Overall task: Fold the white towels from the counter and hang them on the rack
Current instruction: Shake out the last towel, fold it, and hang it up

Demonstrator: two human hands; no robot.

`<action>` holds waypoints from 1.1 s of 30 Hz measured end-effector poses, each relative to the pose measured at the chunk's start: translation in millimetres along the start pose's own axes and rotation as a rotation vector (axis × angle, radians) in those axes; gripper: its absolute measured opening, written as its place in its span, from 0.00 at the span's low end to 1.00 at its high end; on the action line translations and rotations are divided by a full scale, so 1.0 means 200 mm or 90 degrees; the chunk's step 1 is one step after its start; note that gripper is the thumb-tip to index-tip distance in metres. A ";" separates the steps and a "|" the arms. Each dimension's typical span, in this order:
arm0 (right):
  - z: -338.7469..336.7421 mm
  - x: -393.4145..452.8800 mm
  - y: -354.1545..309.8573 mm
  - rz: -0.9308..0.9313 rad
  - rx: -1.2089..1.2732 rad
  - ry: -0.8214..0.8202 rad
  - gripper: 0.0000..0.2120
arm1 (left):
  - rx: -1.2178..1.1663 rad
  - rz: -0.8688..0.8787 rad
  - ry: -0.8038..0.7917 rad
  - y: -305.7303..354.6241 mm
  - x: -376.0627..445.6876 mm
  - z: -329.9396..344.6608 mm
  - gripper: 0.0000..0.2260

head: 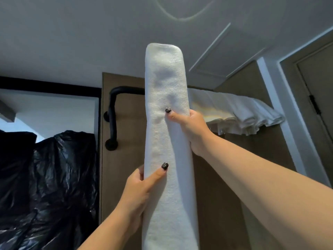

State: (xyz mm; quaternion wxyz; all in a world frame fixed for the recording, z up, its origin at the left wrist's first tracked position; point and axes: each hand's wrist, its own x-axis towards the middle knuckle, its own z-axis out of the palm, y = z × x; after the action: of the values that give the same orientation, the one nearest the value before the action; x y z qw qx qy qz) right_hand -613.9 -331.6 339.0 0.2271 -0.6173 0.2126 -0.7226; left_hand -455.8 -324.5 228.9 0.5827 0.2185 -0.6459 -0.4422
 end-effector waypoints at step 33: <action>0.10 1.43 -0.04 -0.294 -0.319 0.066 0.24 | 0.253 0.393 0.281 -0.16 1.11 0.01 0.20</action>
State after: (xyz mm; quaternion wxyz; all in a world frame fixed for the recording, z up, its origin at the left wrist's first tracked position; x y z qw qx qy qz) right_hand -632.3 -494.5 574.2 -0.1123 -0.6485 0.2494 -0.7104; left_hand -515.5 -517.2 327.4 0.7587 0.2125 -0.6131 -0.0567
